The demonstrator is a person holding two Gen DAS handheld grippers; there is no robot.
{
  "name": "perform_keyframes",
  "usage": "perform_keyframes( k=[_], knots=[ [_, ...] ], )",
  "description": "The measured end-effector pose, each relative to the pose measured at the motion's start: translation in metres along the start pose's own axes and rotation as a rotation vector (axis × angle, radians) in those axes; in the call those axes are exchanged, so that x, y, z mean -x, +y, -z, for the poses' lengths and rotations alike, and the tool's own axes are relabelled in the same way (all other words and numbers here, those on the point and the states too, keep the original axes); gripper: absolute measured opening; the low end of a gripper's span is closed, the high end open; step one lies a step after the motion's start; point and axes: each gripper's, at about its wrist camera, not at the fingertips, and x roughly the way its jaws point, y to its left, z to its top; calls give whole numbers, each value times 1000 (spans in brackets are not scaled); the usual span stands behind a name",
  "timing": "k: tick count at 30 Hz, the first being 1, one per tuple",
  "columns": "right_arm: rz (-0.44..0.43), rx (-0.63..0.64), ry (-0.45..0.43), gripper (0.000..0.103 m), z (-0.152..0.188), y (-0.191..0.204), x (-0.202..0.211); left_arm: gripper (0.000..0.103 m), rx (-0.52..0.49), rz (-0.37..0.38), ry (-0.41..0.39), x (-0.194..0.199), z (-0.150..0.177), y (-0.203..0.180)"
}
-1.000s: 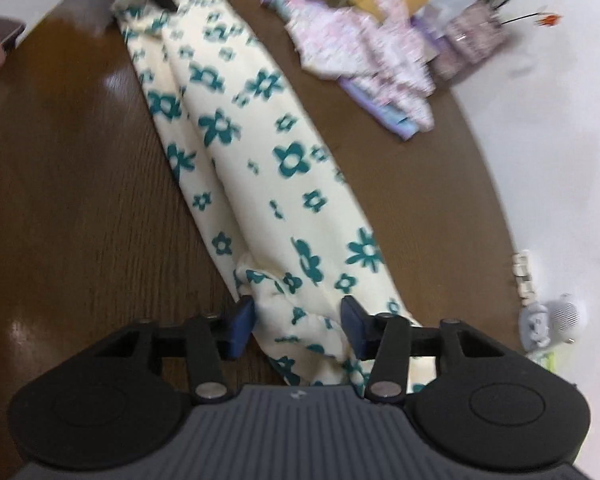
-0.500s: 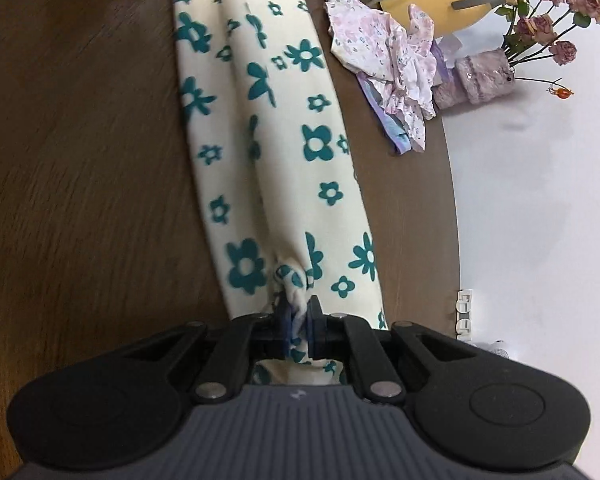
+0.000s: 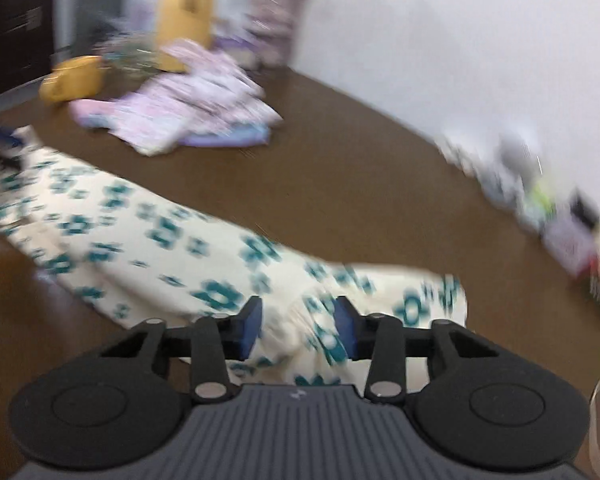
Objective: Fold clothes
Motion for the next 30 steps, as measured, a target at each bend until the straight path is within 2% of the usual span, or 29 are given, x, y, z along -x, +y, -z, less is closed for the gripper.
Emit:
perform_keyframes(
  k=[3,8,12,14,17,22,25,30],
  knots=[
    [11,-93,36,33,15,-11,-14,37,21,18,16,-2,10,5],
    [10,-135,-22,35,37,-12,-11,37,29,20,1,-3,20,6],
    [-21,-196,-37,36,35,-23,-4,40,58,19,-28,4,18,7],
    [-36,-269,-100,36,27,-34,7,46,41,-14,-59,15,17,3],
    [27,-313,-165,40,15,-43,14,45,33,-56,-72,24,19,0],
    [74,-352,-100,40,18,-54,-19,46,57,-69,-12,14,32,4],
    [83,-380,-94,40,30,-57,-33,48,106,-51,-12,12,35,12],
    [103,-362,-113,40,37,-49,-33,54,149,-37,-14,8,39,21]
  ],
)
